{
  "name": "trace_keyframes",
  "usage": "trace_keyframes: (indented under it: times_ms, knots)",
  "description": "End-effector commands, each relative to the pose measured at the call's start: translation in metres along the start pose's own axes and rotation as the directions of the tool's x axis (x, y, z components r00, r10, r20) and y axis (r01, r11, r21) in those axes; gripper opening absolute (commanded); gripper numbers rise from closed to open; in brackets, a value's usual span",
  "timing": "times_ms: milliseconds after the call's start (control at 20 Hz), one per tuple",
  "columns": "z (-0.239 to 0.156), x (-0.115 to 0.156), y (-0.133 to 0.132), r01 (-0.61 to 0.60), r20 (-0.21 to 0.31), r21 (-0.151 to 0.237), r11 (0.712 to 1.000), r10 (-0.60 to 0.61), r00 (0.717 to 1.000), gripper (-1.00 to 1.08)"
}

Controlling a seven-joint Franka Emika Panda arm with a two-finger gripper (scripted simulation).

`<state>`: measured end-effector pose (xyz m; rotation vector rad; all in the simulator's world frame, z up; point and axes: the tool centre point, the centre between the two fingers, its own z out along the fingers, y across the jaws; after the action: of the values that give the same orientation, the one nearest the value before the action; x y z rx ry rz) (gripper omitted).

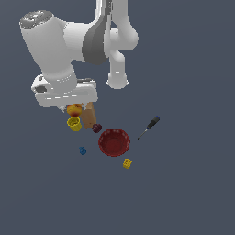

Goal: Pick up a designated object from a clutter of objects.

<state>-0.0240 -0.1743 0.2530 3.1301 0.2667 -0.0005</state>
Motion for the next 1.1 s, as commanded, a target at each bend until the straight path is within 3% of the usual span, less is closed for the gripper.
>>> trace_keyframes:
  times_ms: [0,550,1050]
  knots:
    - [-0.028,-0.003,-0.001,0.0,0.0,0.0,1.0,0.0,1.0,-1.0]
    - [-0.135,-0.012,-0.003,0.001,0.0,0.0,1.0,-0.001,1.0,-1.0]
    - [-0.184,-0.014,-0.003,0.002,0.0,0.0,1.0,-0.002,1.0,-1.0]
